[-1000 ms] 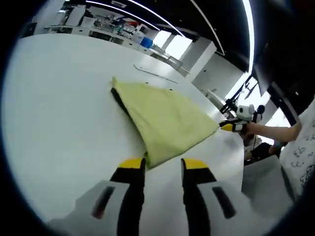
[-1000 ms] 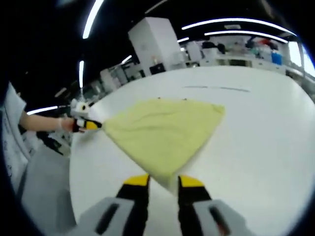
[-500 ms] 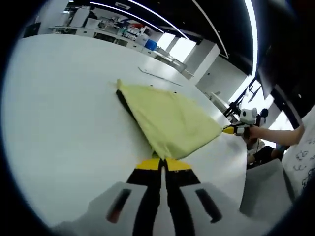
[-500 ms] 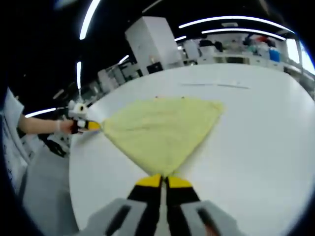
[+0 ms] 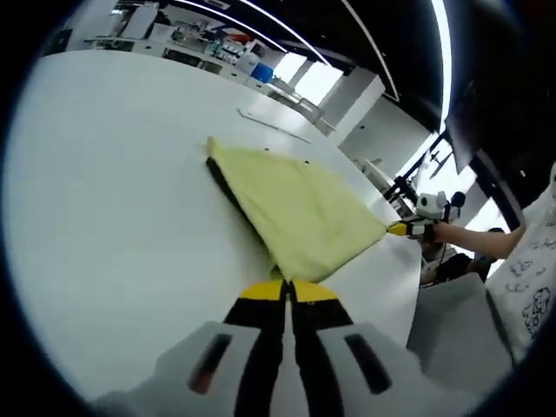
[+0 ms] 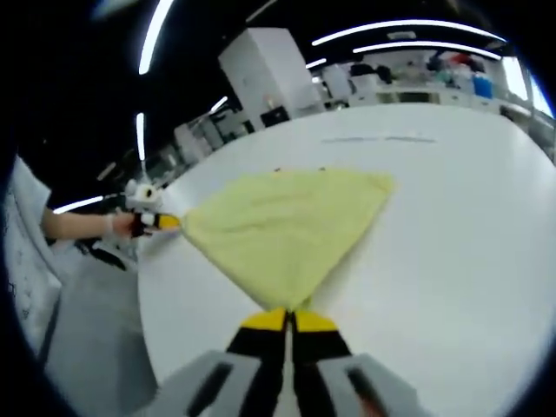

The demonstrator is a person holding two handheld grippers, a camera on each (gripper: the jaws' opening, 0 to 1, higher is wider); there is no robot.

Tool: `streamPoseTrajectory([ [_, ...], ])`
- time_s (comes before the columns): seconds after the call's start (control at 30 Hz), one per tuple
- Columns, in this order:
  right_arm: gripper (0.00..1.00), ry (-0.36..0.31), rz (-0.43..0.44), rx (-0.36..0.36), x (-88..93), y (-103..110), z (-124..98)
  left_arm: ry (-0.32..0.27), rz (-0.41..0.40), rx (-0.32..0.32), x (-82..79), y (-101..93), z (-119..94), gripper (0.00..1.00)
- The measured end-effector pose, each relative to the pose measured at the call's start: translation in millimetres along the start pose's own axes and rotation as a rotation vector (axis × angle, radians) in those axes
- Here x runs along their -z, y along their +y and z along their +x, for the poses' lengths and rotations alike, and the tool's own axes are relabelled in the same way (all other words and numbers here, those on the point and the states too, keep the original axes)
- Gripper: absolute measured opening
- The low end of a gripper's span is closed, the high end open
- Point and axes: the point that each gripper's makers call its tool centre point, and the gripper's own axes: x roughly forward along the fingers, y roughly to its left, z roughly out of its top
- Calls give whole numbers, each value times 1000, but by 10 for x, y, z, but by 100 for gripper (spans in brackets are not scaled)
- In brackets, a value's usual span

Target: Fold the garment on the visible template until the final outline fits inside the template.

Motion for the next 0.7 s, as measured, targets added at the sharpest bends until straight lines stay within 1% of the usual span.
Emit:
streamPoseTrajectory([
  [0.17,0,5,17,-15,130,150,-82,10,-4,6,110,-103,-76,0],
  [0.37,0,7,42,-21,230,275,-149,20,-9,9,224,-196,-131,0],
  [0.43,0,7,44,-19,257,296,-161,24,-16,12,260,-234,-149,0],
  [0.5,0,6,53,-18,289,311,-171,34,-3,14,319,-281,-178,0],
  [0.57,0,9,64,-21,354,344,-190,36,-6,11,356,-285,-195,0],
  [0.7,0,12,73,-29,415,385,-223,33,-11,3,395,-192,-237,0],
])
